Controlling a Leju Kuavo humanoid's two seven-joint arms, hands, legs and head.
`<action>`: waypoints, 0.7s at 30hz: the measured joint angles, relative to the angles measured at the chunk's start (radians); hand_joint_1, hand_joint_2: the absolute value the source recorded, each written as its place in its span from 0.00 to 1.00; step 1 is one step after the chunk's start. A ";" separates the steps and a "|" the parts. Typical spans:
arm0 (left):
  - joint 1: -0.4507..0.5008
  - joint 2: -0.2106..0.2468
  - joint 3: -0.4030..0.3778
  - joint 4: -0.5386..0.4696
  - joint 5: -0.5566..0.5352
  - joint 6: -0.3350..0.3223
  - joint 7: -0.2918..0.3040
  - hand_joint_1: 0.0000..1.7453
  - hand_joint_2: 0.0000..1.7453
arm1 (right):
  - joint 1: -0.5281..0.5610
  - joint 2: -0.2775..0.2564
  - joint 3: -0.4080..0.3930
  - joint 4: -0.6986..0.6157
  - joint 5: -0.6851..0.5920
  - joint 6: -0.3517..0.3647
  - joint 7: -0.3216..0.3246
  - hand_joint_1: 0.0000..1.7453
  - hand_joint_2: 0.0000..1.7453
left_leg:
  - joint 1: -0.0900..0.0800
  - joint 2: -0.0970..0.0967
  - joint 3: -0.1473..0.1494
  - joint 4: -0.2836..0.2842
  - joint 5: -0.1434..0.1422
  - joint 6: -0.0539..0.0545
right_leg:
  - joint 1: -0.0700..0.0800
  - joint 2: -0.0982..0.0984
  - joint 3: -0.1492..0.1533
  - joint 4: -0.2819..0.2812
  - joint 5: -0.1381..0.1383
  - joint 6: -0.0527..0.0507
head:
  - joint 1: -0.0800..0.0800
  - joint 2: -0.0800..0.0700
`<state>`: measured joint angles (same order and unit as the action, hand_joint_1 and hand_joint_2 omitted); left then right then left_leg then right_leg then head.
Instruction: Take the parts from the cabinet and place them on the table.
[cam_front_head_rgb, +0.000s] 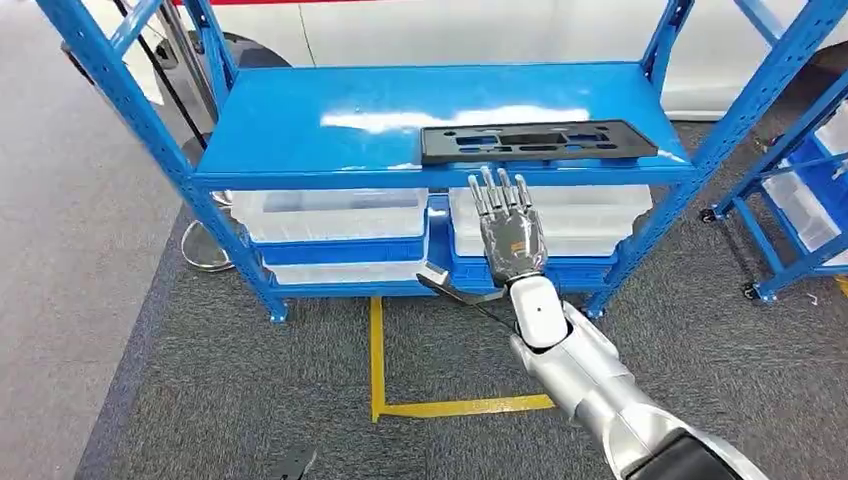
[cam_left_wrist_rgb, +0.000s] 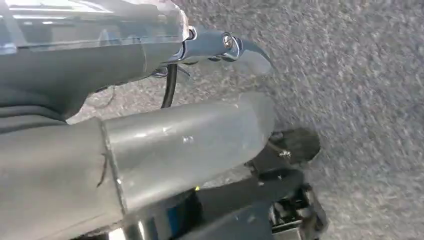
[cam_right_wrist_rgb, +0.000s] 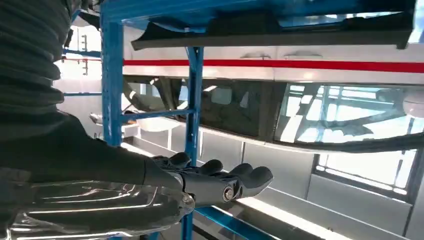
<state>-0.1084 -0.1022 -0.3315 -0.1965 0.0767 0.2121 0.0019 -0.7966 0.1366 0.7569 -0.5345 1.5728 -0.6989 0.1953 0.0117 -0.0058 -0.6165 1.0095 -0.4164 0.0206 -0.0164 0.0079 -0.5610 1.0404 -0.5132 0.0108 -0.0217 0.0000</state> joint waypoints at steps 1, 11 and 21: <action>0.001 0.000 0.000 0.000 0.000 0.000 0.000 0.00 0.00 | 0.000 0.000 0.000 0.000 0.000 0.000 0.000 0.00 1.00 | -0.001 0.001 0.003 -0.001 0.000 0.000 | -0.002 -0.002 0.002 0.002 -0.001 0.000 | 0.001 0.000; 0.000 0.000 0.000 0.000 -0.003 -0.002 0.002 0.00 0.00 | 0.000 -0.013 -0.052 0.033 -0.004 0.000 0.016 0.00 1.00 | -0.016 -0.001 0.052 0.029 -0.079 -0.018 | -0.001 0.000 -0.059 -0.013 0.079 -0.031 | 0.001 0.000; 0.006 0.003 0.000 0.002 -0.008 -0.006 0.002 0.00 0.00 | -0.011 -0.031 -0.109 0.113 -0.010 0.001 0.035 0.00 1.00 | 0.000 0.001 -0.014 0.030 0.016 -0.042 | -0.008 0.002 -0.002 -0.013 0.032 -0.010 | -0.005 0.000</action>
<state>-0.1029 -0.0988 -0.3315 -0.1949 0.0690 0.2064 0.0034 -0.8077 0.1053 0.6481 -0.4215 1.5633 -0.6981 0.2304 0.0116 -0.0044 -0.6305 1.0399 -0.4001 -0.0210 -0.0246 0.0102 -0.5634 1.0271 -0.4816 0.0010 -0.0267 0.0000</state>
